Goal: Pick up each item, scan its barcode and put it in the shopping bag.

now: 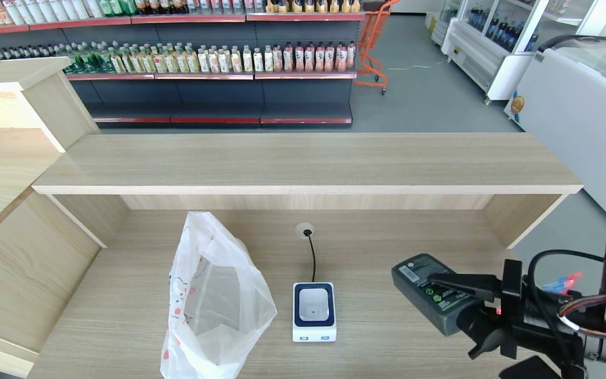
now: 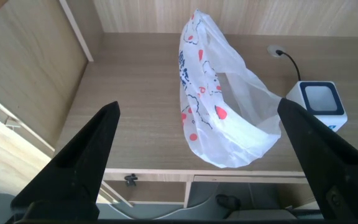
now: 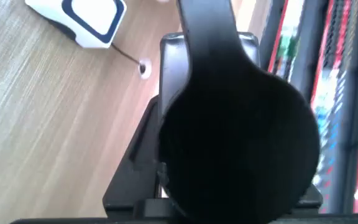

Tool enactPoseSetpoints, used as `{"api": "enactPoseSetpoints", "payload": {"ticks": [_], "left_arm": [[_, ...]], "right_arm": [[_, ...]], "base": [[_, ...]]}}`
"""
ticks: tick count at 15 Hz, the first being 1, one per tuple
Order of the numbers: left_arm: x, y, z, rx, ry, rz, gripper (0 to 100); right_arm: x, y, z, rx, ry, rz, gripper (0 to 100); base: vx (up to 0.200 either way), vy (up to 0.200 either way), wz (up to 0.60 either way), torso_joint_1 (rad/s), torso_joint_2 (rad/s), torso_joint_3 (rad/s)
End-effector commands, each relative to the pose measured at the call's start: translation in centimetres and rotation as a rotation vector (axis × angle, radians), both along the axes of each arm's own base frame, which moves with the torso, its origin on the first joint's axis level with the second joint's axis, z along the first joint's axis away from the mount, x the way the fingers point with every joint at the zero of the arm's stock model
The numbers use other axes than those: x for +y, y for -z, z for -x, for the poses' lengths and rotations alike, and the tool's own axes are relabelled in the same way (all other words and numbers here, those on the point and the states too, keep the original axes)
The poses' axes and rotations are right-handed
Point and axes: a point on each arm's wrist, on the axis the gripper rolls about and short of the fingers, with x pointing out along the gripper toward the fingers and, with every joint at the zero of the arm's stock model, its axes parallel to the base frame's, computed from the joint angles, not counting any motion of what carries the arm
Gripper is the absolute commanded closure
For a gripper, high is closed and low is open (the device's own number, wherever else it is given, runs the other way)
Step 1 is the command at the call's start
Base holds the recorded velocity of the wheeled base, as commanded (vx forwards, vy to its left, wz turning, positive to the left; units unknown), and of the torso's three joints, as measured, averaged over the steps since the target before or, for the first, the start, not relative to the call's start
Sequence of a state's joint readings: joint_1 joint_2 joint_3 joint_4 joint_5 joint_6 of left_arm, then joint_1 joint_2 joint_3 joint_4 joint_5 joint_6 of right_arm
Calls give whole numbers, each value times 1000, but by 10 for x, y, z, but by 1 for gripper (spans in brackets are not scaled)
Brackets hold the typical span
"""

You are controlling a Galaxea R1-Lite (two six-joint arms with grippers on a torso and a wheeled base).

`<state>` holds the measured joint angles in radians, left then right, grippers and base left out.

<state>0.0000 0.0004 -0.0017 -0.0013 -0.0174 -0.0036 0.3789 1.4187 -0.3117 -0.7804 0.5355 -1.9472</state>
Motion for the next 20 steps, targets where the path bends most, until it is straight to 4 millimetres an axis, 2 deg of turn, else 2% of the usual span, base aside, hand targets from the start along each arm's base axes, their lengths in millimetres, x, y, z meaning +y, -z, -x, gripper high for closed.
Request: {"api": "enactPoseSetpoints", "payload": {"ticks": [1, 4, 8, 12, 13, 20], "left_arm": [[0, 0, 0, 0, -1, 1, 0], [0, 0, 0, -1, -1, -1, 0], [0, 0, 0, -1, -1, -1, 0], [0, 0, 0, 0, -1, 1, 0], [0, 0, 0, -1, -1, -1, 0], [0, 0, 0, 0, -1, 1, 0]], "right_arm": [[-2, 26, -7, -30, -309, 115, 100], [6, 43, -17, -119, -464, 169, 100], [18, 48, -24, -198, -601, 145, 100], [60, 43, -21, -255, -775, 122, 100], [63, 44, -22, -259, -785, 121, 100], [65, 45, -22, -255, -789, 120, 100]], "base": [[0, 0, 0, 0, 0, 0], [0, 0, 0, 0, 0, 0], [0, 0, 0, 0, 0, 0], [0, 0, 0, 0, 0, 0], [0, 0, 0, 0, 0, 0], [0, 0, 0, 0, 0, 0]]}}
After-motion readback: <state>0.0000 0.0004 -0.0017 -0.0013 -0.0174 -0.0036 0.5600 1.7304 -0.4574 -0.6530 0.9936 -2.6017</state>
